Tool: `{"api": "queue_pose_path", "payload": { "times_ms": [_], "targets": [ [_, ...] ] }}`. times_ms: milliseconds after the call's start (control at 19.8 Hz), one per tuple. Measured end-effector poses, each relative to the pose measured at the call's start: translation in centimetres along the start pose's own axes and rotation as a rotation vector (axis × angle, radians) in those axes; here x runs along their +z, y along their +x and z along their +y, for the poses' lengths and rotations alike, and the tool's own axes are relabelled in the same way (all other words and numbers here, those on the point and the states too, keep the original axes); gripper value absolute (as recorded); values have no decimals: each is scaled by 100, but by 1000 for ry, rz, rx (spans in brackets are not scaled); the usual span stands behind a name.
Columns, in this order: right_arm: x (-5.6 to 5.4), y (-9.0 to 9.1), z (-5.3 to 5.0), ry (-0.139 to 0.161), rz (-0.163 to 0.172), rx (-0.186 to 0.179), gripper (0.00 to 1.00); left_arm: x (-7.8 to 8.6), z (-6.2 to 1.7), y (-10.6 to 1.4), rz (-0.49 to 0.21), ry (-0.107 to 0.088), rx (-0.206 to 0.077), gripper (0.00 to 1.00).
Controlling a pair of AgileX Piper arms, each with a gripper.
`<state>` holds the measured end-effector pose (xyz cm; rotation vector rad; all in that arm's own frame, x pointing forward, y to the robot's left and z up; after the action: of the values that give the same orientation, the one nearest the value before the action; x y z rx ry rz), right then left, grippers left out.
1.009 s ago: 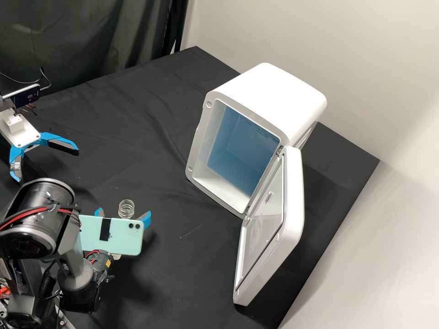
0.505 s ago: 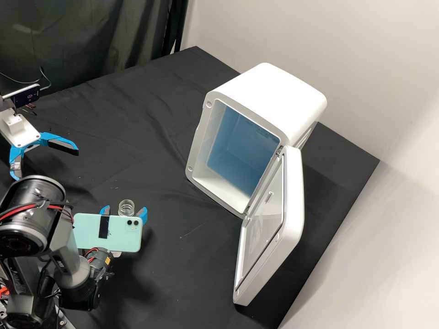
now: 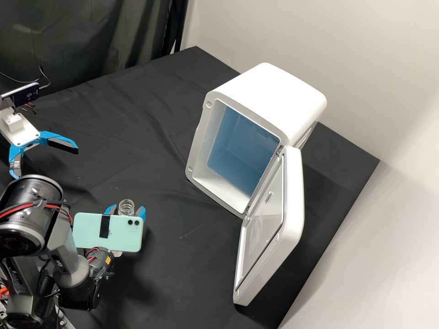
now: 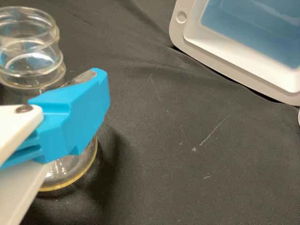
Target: Place the flask in the incubator
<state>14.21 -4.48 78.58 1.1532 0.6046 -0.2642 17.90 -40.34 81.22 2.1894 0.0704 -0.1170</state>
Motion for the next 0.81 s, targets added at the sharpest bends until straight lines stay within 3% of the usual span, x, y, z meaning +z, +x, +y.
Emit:
{"api": "queue_pose_path", "payload": {
  "times_ms": [656,807],
  "targets": [
    [-11,2,7,-2,5,3,0,0,0,0,0,0,0,100],
    [-39,-24,53,-2,-22,11,0,3,0,1,-2,0,0,100]
  ]
}}
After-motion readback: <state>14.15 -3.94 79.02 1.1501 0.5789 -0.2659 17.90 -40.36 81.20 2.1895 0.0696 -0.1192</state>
